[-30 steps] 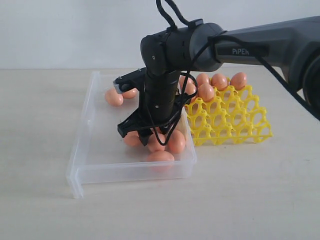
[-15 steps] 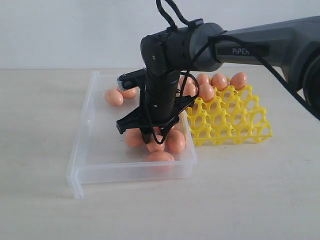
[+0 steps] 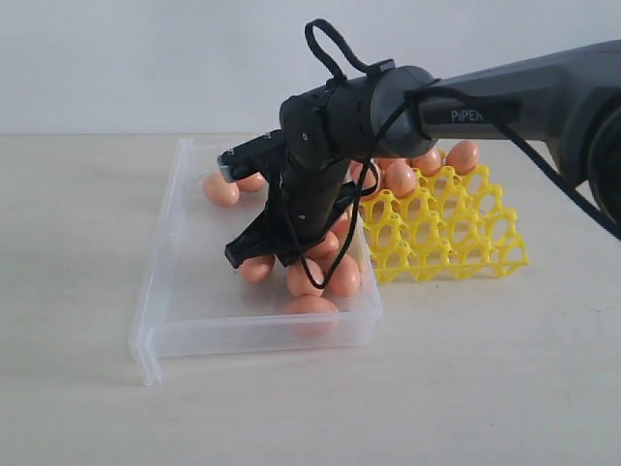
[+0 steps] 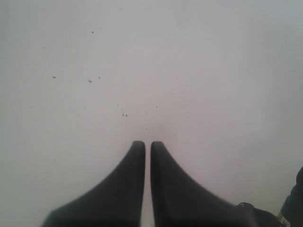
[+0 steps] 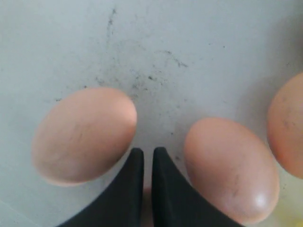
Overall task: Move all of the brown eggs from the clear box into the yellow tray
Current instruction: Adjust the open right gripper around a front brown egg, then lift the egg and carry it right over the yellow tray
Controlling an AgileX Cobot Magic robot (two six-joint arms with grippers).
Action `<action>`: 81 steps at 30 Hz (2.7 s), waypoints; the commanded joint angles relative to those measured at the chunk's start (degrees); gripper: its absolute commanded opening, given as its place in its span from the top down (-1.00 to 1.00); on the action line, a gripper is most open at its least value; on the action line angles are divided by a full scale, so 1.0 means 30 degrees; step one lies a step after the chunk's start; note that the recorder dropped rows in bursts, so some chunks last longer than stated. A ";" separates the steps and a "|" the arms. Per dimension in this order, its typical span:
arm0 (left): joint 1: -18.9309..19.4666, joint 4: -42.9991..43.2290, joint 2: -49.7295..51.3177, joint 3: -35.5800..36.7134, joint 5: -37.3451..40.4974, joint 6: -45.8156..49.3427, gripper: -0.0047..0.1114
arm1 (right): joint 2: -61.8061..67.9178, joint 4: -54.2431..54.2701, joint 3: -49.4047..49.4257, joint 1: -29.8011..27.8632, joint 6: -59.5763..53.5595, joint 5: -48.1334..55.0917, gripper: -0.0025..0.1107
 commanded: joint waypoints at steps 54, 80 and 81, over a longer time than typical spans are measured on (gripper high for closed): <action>-0.0077 -0.0141 -0.0061 0.0077 0.0142 -0.0076 0.84 | -0.3862 0.3635 0.7536 -0.0113 -0.6479 -1.5335 0.96; -0.0077 -0.0141 -0.0061 0.0077 0.0104 -0.0076 0.84 | -0.4186 -1.7626 1.5514 -1.4371 1.0882 -3.7172 0.96; -0.0077 -0.0141 -0.0061 0.0077 0.0104 -0.0076 0.84 | -0.3564 -1.8313 1.4908 -1.4457 1.1387 -3.7172 0.96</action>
